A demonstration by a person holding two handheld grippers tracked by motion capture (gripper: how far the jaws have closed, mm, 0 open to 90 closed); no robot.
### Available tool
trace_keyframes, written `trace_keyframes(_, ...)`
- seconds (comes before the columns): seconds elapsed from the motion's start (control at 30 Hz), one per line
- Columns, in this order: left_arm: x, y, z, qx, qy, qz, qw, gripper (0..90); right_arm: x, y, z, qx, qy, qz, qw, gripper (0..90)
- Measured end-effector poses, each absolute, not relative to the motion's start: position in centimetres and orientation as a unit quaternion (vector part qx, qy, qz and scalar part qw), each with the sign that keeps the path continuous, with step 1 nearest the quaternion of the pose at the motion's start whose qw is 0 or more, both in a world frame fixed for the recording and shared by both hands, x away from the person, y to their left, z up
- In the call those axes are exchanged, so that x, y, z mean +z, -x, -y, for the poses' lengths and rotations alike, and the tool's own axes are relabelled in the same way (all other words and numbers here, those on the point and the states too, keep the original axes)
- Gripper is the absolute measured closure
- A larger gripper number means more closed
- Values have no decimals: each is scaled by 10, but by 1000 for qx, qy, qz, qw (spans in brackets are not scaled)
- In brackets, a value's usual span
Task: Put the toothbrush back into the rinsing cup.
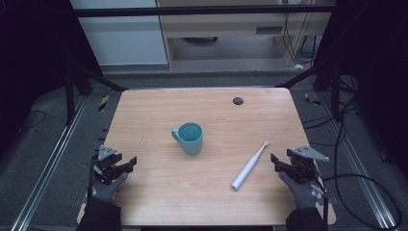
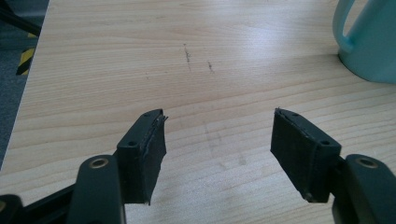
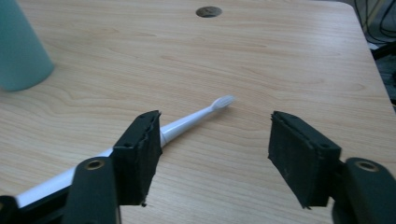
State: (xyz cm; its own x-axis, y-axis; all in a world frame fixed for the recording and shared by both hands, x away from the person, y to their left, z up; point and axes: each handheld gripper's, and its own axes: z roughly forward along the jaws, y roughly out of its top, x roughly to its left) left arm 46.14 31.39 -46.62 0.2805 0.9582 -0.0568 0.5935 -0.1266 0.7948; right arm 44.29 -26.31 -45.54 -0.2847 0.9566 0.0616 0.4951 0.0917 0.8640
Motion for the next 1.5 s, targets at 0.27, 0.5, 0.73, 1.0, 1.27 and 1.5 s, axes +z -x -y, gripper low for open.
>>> trace_keyframes(0.27,-465,-461,-314,251,-711,-547,363,407,-451,-439,247,429,-500,-707,256,523)
trace_keyframes(0.5,-464,-461,-313,257,-712,-547,358,431,-447,-438,227,435,-476,-727,235,669)
trace_keyframes(0.73,-463,-461,-311,261,-711,-547,356,433,-448,-439,204,435,-454,-752,201,796)
trace_keyframes(1.0,-464,-462,-310,260,-713,-546,354,433,-459,-442,177,413,-431,-782,177,897)
trace_keyframes(1.27,-465,-462,-310,258,-714,-546,354,433,-468,-444,165,400,-420,-800,155,900)
trace_keyframes(1.5,-466,-463,-310,256,-716,-545,352,433,-477,-445,161,388,-417,-809,142,894)
